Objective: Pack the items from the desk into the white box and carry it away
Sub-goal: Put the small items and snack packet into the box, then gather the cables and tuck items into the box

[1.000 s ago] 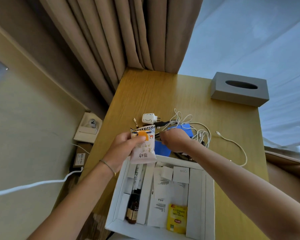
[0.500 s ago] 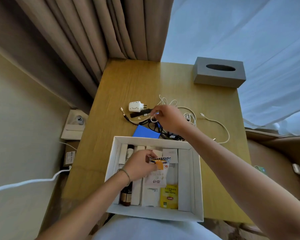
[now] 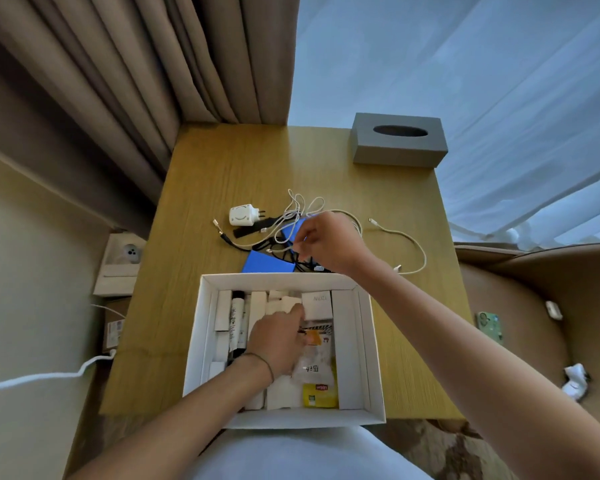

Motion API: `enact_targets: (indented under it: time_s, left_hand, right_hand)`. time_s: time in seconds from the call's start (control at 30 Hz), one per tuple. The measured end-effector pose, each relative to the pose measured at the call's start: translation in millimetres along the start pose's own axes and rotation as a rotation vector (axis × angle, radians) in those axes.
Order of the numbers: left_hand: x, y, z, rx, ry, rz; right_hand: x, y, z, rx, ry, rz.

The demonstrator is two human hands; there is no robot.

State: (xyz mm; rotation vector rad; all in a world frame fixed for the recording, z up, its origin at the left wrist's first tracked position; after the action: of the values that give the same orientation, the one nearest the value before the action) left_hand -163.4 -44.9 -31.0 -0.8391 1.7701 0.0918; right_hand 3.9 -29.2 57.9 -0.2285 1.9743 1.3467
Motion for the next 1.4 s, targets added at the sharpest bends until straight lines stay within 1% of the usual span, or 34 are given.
enact_targets:
  time_s: [0.03, 0.13, 0.17, 0.2, 0.23, 0.27, 0.3, 0.33, 0.37, 0.4, 0.43, 0.5, 0.67, 0.73, 0.87, 0.93, 1.0, 1.07, 1.13, 1.17, 1.23, 1.27, 1.33, 1.4]
  left_hand:
    - [-16.8, -3.1, -4.0, 0.047, -0.126, 0.032]
    - [-82.6, -10.3, -25.2, 0.215, -0.577, -0.08]
    - [-103.3, -8.5, -29.3, 0.244, -0.673, -0.139]
    - [-121.8, -4.4, -28.4, 0.245, -0.716, -0.17]
    - [-138.7, -1.0, -23.9, 0.23, -0.712, -0.168]
    - [-152.6, 1.6, -16.5, 0.204, -0.666, -0.149]
    - [-163.6, 2.8, -7.6, 0.173, -0.592, -0.138]
    - [-171.4, 2.9, 0.3, 0.148, -0.497, -0.178]
    - [-176.6, 2.6, 6.7, 0.131, -0.386, -0.28]
    - [-179.6, 3.2, 11.2, 0.133, -0.311, -0.415]
    - [-183.2, 4.4, 13.6, 0.145, -0.283, -0.528]
    - [-190.5, 10.5, 13.7, 0.147, -0.276, -0.719]
    - [-191.6, 41.4, 9.7, -0.02, -0.205, -1.336]
    - [-197.5, 53.0, 5.5, -0.039, -0.22, -1.511]
    - [-214.4, 82.3, -0.6, -0.057, -0.333, -1.713]
    - [-217.0, 91.4, -2.1, -0.066, -0.359, -1.795]
    - [-216.1, 90.1, -3.1, -0.045, -0.356, -1.875]
    - [-216.1, 82.8, -2.5, 0.01, -0.361, -1.947]
    - [-222.5, 70.7, -0.7, 0.1, -0.394, -1.918]
    - [-227.5, 63.9, 0.6, 0.132, -0.436, -1.814]
    - [-236.5, 49.2, 1.4, 0.16, -0.557, -1.426]
    - [-237.9, 40.6, 1.5, 0.177, -0.593, -1.223]
    - [-231.8, 27.3, 2.1, 0.222, -0.562, -0.946]
    - [-222.5, 23.4, 1.5, 0.249, -0.448, -0.78]
  right_hand:
    - [-1.6, 1.1, -0.7, -0.005, -0.001, -0.008]
    - [-7.7, 8.4, -3.8, -0.025, -0.003, -0.051]
    - [-9.5, 13.2, -5.3, -0.036, 0.001, -0.066]
    - [-11.2, 19.5, -6.7, -0.051, 0.009, -0.071]
    - [-12.6, 26.8, -8.2, -0.069, 0.02, -0.067]
    - [-14.1, 34.9, -9.3, -0.089, 0.032, -0.062]
    - [-15.7, 43.1, -10.1, -0.114, 0.041, -0.061]
    - [-17.9, 50.9, -10.8, -0.139, 0.048, -0.058]
    - [-20.6, 57.3, -10.8, -0.161, 0.054, -0.04]
    - [-24.1, 62.0, -10.5, -0.177, 0.059, -0.005]
    - [-27.9, 64.7, -9.8, -0.188, 0.065, 0.042]
    - [-35.5, 65.1, -8.4, -0.198, 0.072, 0.121]
    - [-46.2, 44.7, -5.1, -0.118, 0.044, 0.233]
    - [-47.3, 33.7, -3.9, -0.083, 0.028, 0.241]
    - [-53.0, 11.5, -6.1, -0.01, -0.008, 0.244]
    - [-55.7, 5.0, -7.8, 0.009, -0.03, 0.248]
    - [-52.9, 8.6, -8.8, 0.012, -0.039, 0.188]
    - [-42.3, 24.3, -10.2, -0.014, -0.011, 0.075]
    - [-23.8, 46.1, -13.4, -0.074, 0.072, -0.049]
    - [-13.9, 57.4, -15.9, -0.113, 0.117, -0.097]
    - [1.5, 77.6, -20.0, -0.191, 0.194, -0.126]
    - [5.2, 85.7, -20.8, -0.218, 0.219, -0.115]
    - [3.1, 98.3, -20.5, -0.253, 0.228, -0.081]
    - [-8.1, 104.1, -18.5, -0.259, 0.203, -0.02]
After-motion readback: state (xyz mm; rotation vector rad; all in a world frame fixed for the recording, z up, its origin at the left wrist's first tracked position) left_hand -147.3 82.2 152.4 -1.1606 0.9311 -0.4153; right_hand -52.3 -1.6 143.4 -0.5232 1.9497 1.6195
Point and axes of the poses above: each hand's wrist, its own z-axis towards the middle knuckle, its own x-axis out of the palm, y = z × x, the point moved 6 cm from there along z, towards the middle knuckle, and after that the axes turned 5 degrees about z, right-handed, at the moved point
